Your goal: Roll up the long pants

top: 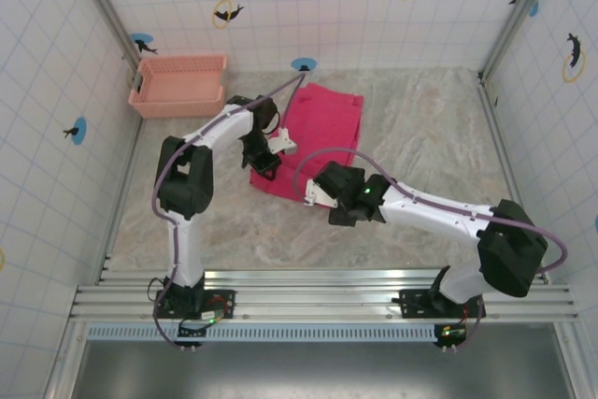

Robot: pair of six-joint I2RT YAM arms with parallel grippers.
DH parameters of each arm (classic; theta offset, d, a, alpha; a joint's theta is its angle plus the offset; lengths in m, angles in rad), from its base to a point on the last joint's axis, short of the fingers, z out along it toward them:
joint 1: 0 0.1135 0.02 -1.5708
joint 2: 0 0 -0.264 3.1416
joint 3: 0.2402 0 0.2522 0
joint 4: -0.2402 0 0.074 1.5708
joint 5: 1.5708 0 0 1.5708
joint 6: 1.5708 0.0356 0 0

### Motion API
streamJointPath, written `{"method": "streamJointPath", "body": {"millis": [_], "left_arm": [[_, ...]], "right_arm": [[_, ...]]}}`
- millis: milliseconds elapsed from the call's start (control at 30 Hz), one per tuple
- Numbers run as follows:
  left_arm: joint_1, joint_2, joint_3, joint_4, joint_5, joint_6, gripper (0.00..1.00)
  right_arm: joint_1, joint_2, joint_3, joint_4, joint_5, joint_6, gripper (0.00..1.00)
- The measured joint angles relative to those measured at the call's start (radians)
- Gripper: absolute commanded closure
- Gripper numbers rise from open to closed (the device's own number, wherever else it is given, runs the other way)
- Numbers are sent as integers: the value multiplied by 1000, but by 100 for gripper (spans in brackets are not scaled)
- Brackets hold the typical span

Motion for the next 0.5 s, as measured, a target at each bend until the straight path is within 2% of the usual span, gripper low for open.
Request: {"method": "streamJointPath", "body": {"millis": [133, 300, 500], "left_arm": [[7, 15, 5, -9, 14, 0, 100], [8, 43, 34, -26, 22, 0, 99], [17, 52, 43, -35, 35, 0, 99]], "right_arm": [[51, 11, -27, 72, 50, -5, 3], [160, 3, -61, 126, 113, -14, 5], [242, -23, -93, 162, 130, -19, 5]]}}
